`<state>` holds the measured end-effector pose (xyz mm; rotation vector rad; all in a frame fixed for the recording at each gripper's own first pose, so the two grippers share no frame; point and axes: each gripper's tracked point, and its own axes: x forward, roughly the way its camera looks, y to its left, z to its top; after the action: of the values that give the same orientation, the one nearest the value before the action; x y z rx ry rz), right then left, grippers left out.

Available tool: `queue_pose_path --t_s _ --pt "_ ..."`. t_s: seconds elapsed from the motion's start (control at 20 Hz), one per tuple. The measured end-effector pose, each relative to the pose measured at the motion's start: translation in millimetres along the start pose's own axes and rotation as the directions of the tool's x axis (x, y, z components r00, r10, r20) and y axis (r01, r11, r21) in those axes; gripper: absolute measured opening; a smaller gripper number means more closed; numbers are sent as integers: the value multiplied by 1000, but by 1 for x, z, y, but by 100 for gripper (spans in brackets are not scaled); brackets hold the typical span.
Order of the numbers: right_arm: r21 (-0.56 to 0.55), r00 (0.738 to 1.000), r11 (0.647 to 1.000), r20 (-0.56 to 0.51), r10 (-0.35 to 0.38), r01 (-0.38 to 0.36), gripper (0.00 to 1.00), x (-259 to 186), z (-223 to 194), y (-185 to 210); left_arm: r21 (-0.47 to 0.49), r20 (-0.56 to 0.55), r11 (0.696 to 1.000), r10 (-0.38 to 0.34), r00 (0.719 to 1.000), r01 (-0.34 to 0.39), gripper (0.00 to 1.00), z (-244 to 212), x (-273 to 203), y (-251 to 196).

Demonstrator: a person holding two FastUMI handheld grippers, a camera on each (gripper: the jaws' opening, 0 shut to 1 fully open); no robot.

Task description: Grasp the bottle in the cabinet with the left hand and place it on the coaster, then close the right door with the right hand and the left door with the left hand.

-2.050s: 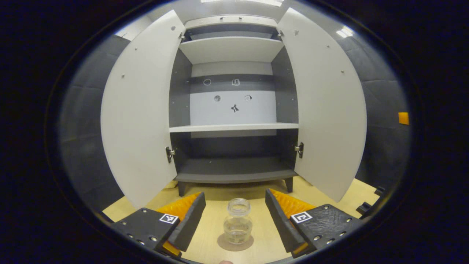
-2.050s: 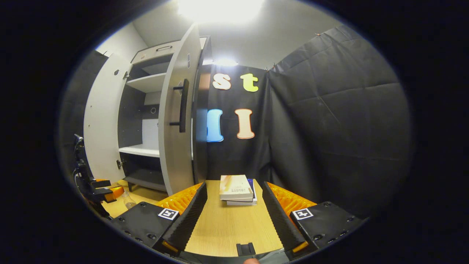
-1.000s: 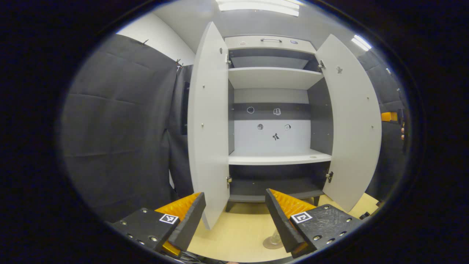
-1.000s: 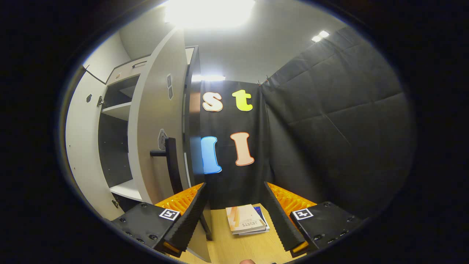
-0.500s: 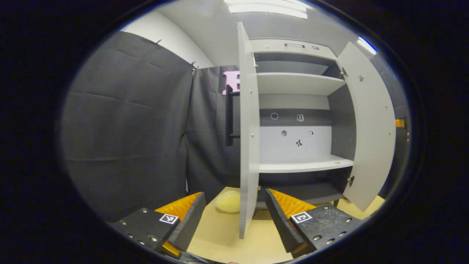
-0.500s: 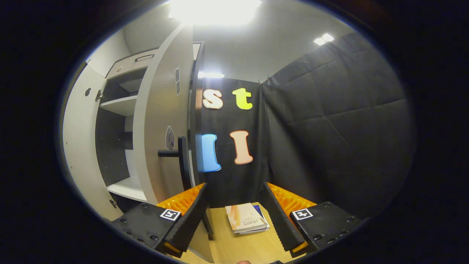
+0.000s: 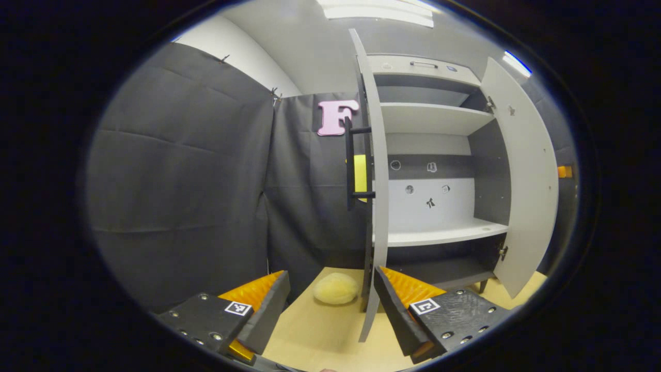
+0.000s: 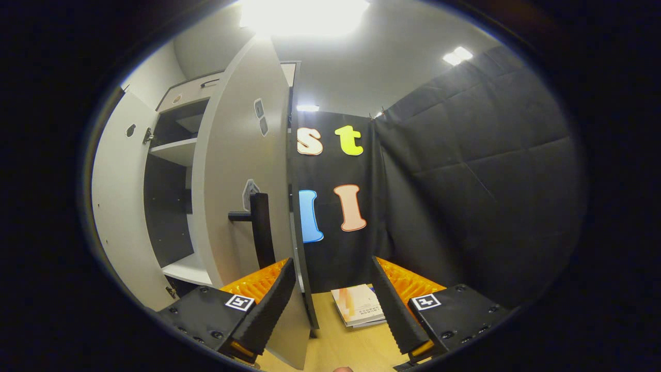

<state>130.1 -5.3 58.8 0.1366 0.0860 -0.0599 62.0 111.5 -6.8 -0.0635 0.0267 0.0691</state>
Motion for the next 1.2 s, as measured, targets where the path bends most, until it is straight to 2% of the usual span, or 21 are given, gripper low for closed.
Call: queue_pose_path --t_s 0.05,0.15,0.2,0.35,0.4,0.5,0.55,0.9,1.0,1.2 --pt "6 1000 1000 -3 11 -11 92 0 -1 7 2 2 1000 -2 1000 2 95 0 0 2" --pt "14 1000 999 -6 30 -30 92 -1 -3 21 -3 3 1000 -6 1000 6 96 -1 3 6" --pt "16 999 999 -6 38 -38 95 0 -3 27 -7 3 1000 -7 1000 7 96 -1 3 9" --pt "23 998 998 -12 55 -55 95 2 -7 48 -15 7 1000 -3 1000 3 95 -2 2 22" --pt "22 998 998 -12 61 -60 92 3 -7 55 -14 8 1000 1 1000 -1 95 -4 0 25" --pt "17 997 997 -12 71 -71 95 7 -8 69 -12 11 1000 13 1000 -13 95 -4 -3 38" --pt "20 997 997 -11 76 -76 92 10 -9 76 -14 13 1000 23 1000 -22 95 -3 -6 46" --pt "84 993 991 -40 111 -108 92 31 -23 119 -22 5 995 98 995 -98 95 -7 -27 98" --pt "75 993 991 -52 110 -106 95 37 -29 130 -21 -2 993 115 993 -115 95 -9 -32 107" --pt "47 994 994 -44 101 -99 95 41 -30 137 -17 -16 992 126 992 -127 95 -8 -33 117"
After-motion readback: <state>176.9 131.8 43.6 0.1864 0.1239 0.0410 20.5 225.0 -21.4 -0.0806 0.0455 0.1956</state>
